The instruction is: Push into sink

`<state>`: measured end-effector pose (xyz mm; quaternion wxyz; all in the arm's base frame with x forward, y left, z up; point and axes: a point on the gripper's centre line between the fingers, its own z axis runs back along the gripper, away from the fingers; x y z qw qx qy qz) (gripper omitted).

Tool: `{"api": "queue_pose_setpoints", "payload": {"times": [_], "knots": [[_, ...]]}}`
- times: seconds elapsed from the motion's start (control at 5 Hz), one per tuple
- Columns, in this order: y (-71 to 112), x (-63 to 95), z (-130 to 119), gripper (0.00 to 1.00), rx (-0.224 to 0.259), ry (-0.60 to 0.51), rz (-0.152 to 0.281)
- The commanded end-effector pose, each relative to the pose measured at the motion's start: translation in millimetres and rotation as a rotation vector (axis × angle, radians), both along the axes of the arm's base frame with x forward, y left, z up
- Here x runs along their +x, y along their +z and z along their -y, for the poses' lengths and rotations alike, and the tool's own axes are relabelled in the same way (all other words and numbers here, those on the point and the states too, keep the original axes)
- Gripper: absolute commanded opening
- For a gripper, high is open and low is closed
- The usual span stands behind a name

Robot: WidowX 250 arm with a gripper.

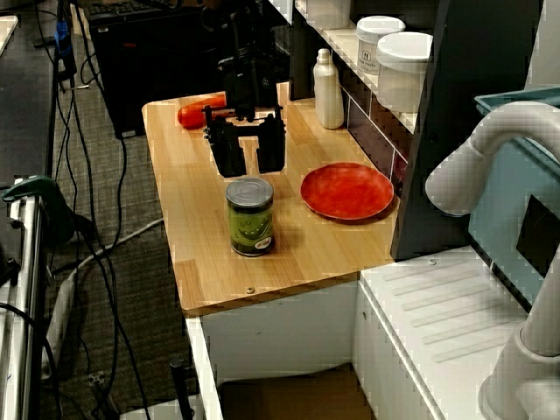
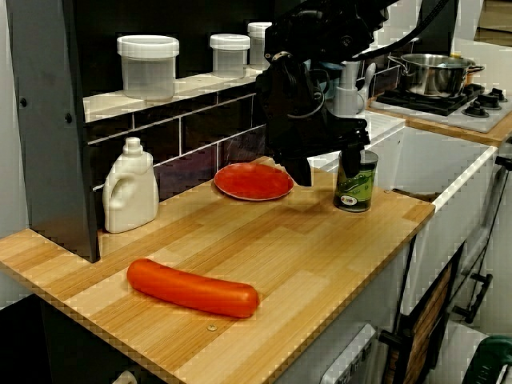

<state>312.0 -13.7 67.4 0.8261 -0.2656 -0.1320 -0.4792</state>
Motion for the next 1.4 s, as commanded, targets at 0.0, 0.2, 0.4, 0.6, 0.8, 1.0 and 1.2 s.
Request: {"api": "queue_pose_setpoints", "payload": {"times": [0.0,0.2,0.4,0.6,0.8,1.0,1.2], "knots": [[4.2,1.5,-4,1.0,-0.025,-0.02,0.02],[4.6,1.4,6,1.0,-0.05,-0.055,0.021],[6.8,6.7,31,1.0,-0.068,-0.12,0.02],[16.2,19.6,81,1.0,-0.09,-0.231,0.034],[3.0,-16.8,112,1.0,-0.115,-0.341,0.048],[-5.9,-44.4,143,1.0,-0.13,-0.438,0.047],[-17.5,-72.0,158,1.0,-0.136,-0.504,0.036]]}}
